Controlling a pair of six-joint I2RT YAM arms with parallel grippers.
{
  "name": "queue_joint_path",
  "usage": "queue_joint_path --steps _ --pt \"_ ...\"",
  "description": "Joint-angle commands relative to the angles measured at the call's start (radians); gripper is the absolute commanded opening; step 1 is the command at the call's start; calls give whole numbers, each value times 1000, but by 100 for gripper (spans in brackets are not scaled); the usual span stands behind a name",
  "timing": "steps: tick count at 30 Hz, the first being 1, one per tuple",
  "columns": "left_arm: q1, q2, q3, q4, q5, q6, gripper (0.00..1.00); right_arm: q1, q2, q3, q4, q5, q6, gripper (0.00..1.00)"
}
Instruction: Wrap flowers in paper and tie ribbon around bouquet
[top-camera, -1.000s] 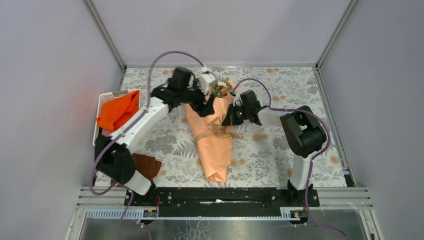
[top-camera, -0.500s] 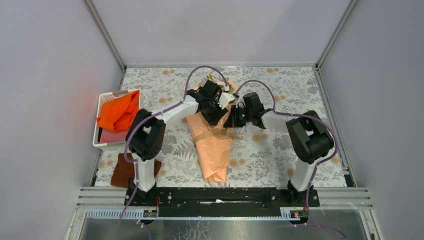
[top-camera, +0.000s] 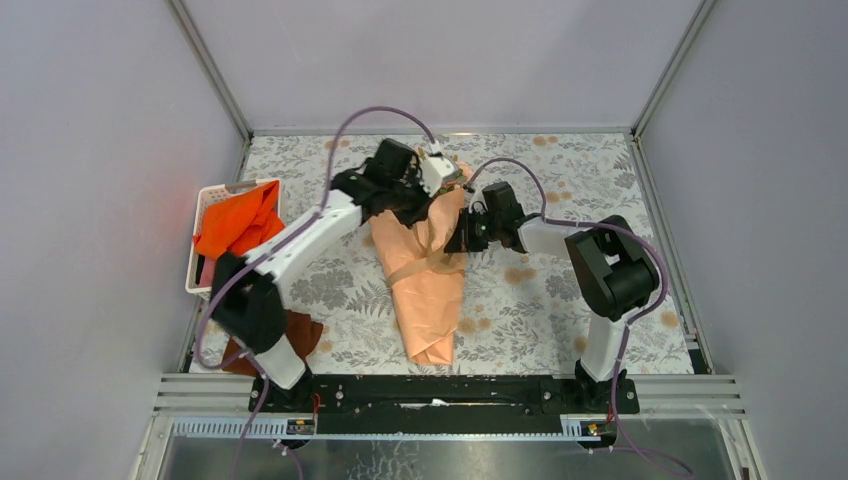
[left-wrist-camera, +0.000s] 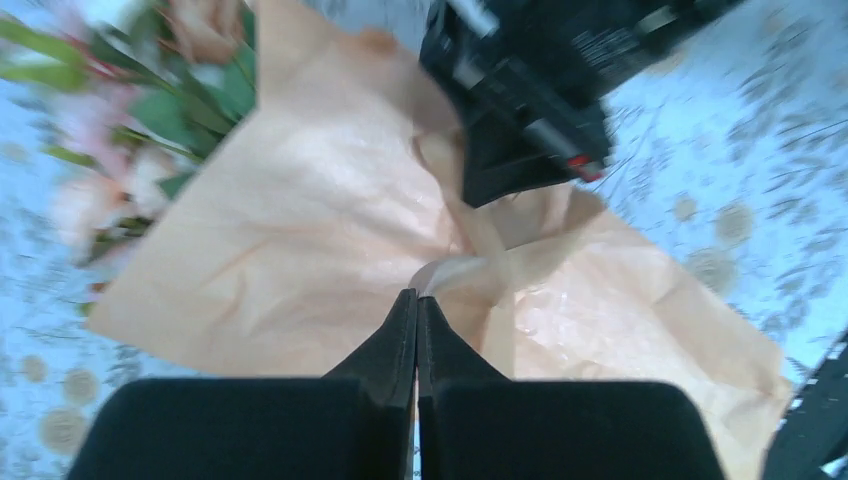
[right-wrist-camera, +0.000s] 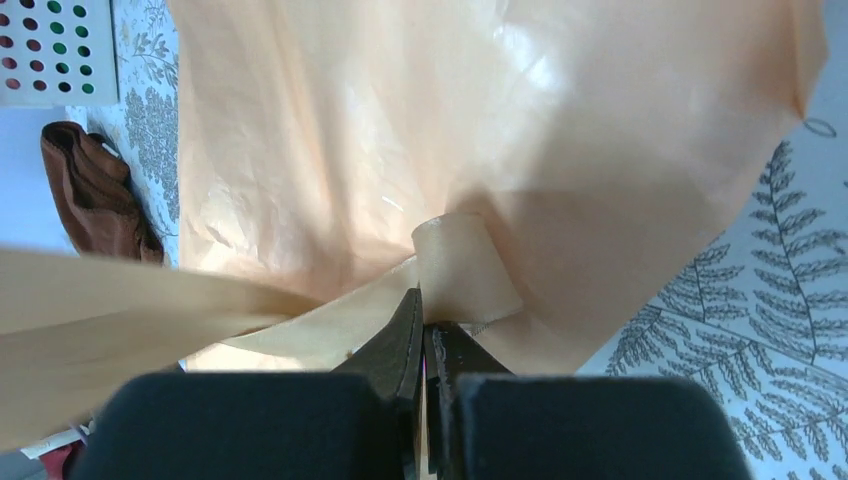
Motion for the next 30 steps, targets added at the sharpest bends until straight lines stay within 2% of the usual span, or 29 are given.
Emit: queue_joint_path --steps 1,6,9,12,16,18,24,27,30 --pt "13 -177 -24 36 129 -58 0 11 18 72 1 -29 -17 0" --pt "13 -272 -18 18 341 -81 0 11 65 134 -31 -85 -41 0" --pt "13 -310 8 20 389 -93 0 11 85 157 -55 -89 -61 0" --pt "11 -355 27 20 285 -54 0 12 93 154 -76 -76 -87 0" --pt "-5 -360 18 -22 -9 113 0 12 97 136 -87 -64 -102 0" --pt "-20 -362 -12 -48 -112 197 0 12 98 134 -83 -84 -100 0" --pt "-53 -373 -51 -63 -117 235 0 54 109 213 -129 -190 -156 0" --pt "-51 -359 -26 -14 -194 209 0 98 145 304 -318 -217 -270 0" --pt "-40 -359 -41 80 -285 197 0 106 136 280 -407 -255 -337 0"
